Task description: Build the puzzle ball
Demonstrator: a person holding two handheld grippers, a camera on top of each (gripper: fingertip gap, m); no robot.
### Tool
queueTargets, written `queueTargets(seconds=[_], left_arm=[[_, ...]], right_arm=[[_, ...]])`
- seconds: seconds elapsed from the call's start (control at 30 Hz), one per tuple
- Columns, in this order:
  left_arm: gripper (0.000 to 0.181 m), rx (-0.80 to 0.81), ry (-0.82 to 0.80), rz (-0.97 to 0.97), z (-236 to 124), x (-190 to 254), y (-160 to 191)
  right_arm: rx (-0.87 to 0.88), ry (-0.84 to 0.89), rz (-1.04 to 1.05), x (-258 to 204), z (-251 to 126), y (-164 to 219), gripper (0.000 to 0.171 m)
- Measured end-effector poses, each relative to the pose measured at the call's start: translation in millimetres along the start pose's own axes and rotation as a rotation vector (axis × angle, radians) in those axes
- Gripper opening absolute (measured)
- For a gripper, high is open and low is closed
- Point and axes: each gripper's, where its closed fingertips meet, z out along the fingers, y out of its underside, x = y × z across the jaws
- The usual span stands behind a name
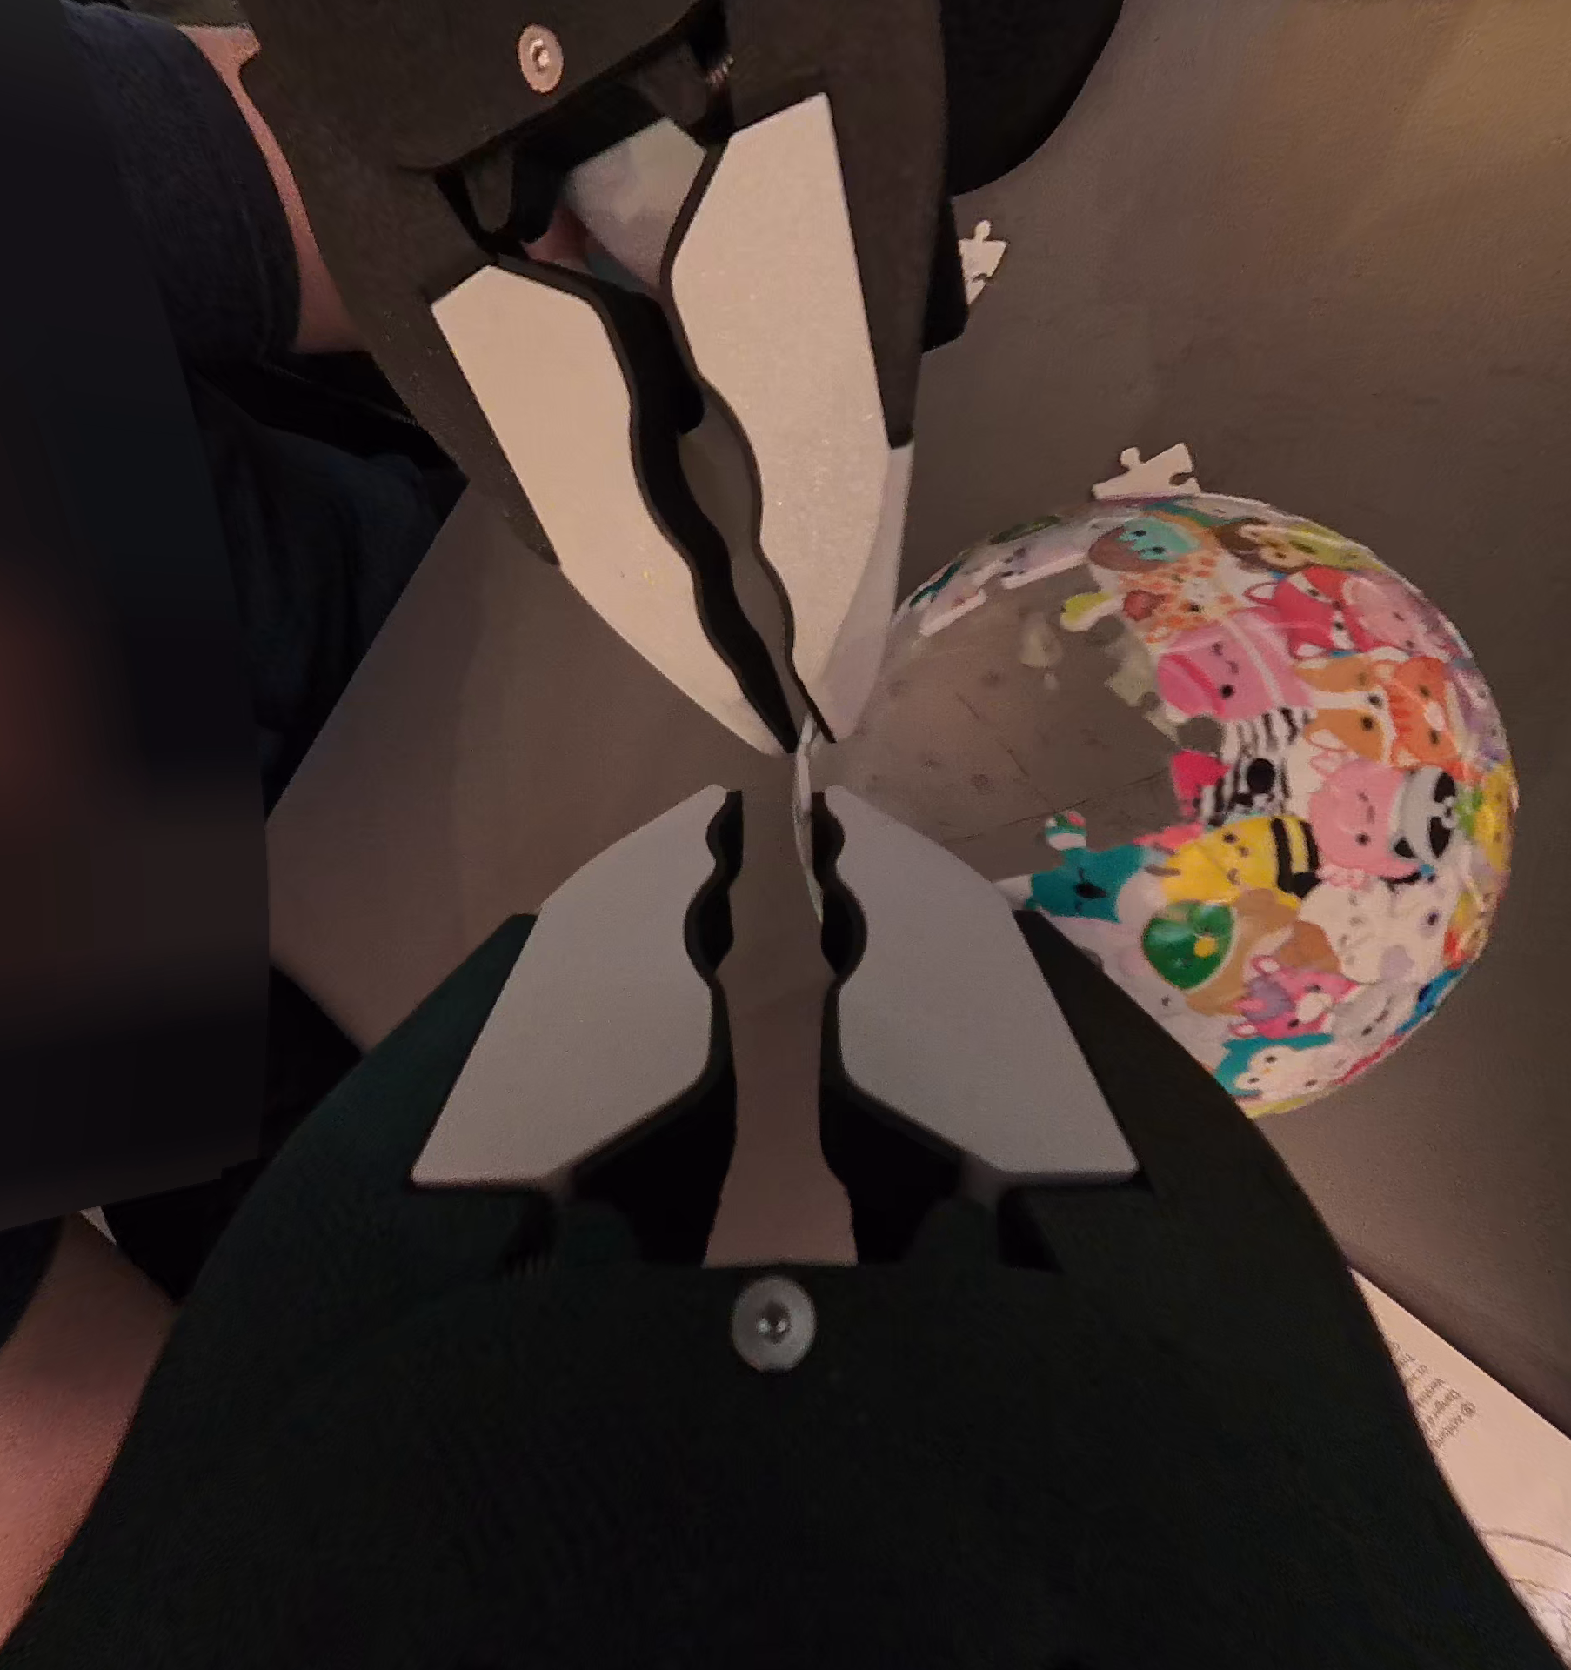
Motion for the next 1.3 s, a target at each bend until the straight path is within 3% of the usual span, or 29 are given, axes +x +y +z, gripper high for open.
queueTargets(seconds=[0.47,1.3], left_arm=[[0.006,-0.006,0.001,0.011,1.2,-0.7,-1.2],[0.007,-0.016,0.002,0.011,1.3,-0.7,0.8]], right_arm=[[-0.171,0.143,-0.074,8.3,14.1,13.0,0.005],[-0.192,0.175,-0.059,8.5,11.0,14.5,0.009]])
